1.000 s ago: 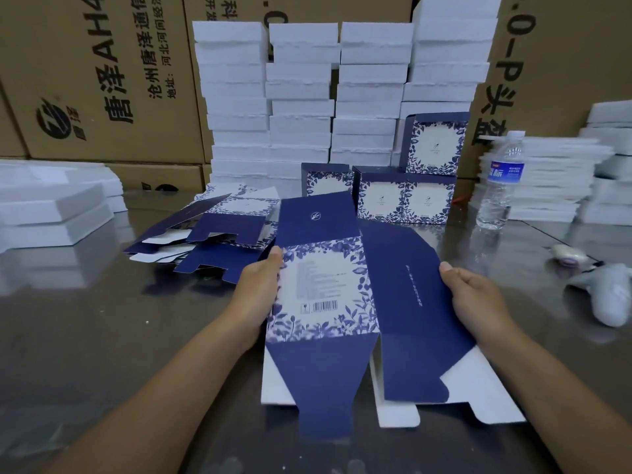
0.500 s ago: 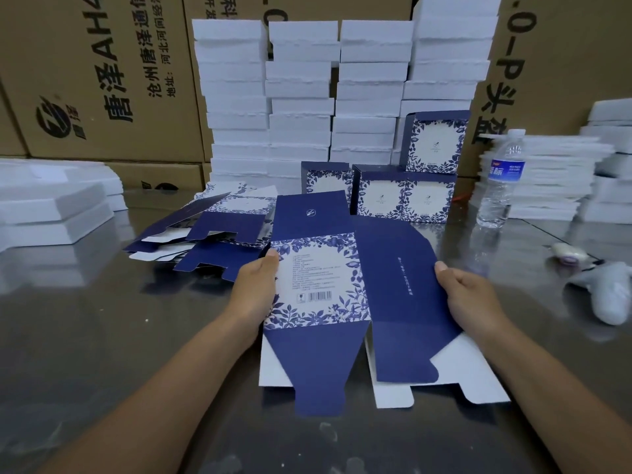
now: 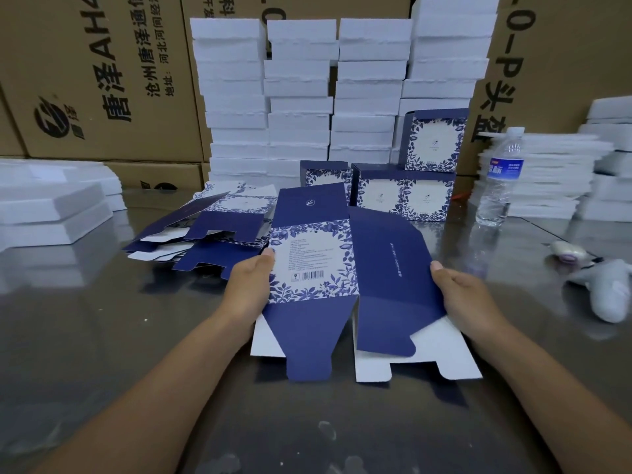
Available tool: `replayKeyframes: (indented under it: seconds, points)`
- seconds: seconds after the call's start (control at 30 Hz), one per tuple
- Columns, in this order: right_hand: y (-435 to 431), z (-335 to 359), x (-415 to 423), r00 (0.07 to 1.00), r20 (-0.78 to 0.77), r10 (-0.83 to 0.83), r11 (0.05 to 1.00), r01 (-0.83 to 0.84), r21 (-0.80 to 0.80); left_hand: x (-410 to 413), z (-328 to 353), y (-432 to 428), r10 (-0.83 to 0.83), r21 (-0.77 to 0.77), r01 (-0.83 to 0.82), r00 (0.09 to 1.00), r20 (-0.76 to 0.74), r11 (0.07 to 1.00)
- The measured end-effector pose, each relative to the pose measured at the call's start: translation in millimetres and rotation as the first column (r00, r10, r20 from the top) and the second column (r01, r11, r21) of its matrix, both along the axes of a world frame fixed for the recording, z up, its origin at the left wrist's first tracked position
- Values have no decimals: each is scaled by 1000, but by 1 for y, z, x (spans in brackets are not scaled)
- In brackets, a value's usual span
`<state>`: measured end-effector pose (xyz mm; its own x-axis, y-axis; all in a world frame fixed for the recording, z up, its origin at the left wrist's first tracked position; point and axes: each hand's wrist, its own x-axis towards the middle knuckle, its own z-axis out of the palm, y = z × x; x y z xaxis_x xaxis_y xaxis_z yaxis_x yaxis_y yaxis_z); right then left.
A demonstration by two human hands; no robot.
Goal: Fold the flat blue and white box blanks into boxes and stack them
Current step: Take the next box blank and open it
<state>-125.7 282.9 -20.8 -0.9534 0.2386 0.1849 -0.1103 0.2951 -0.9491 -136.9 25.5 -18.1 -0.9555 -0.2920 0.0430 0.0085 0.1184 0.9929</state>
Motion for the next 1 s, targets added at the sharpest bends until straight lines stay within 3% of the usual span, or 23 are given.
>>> replayKeyframes:
  seconds: [0.2,0.37,0.5,0.6,0.8,1.0]
  points:
    - [4,2,-2,998,-16,-54,998,54,42,-1,3,3,-33,156,33,999,-4,987]
    - [5,1,-2,996,-22,-82,997,82,-6,0,-6,3,-161,-18,160,984,-79,987]
    - [5,0,-2,999,5,-44,995,44,-91,0,-5,0,-117,77,124,989,-90,989]
    - [4,0,-1,998,52,42,999,-41,-11,-1,-3,0,-82,142,93,993,-80,985]
    - [5,1,-2,1000,17,-17,1000,17,-13,-1,-3,1,-145,185,151,988,-45,971]
    - [7,2,-3,998,13,-68,992,69,-102,0,-5,4,-168,64,172,983,-70,983]
